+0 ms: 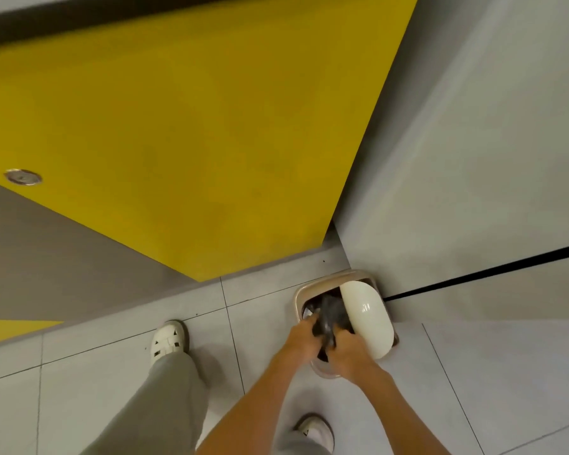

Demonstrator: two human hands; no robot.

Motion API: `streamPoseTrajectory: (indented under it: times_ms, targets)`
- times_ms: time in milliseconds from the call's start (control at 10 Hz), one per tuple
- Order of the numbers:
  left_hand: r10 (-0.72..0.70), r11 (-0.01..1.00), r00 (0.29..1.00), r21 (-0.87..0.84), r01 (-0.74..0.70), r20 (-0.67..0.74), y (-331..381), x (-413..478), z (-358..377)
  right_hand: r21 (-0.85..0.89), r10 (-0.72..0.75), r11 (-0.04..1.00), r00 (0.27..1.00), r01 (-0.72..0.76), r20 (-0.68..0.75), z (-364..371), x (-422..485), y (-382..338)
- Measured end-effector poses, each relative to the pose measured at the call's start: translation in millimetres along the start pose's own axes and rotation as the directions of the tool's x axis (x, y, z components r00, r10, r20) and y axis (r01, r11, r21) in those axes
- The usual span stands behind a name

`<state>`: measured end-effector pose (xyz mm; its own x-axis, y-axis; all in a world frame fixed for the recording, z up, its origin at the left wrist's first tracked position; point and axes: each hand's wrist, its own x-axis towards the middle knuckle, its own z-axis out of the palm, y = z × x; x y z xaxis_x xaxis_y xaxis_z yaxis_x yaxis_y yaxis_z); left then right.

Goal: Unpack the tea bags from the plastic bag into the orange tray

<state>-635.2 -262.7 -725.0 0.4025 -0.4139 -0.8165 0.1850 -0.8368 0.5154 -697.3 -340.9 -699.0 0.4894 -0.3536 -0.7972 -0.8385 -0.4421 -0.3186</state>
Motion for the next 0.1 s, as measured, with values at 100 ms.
streamPoseTrajectory:
  times_ms: [100]
  targets:
    - [0.065, 0.998, 0.997, 0.029, -0.063, -0.052, 12.5, -32.3, -21.6, 0.022, -0.070, 0.997, 0.997, 0.070, -0.020, -14.9, -25.9, -13.5]
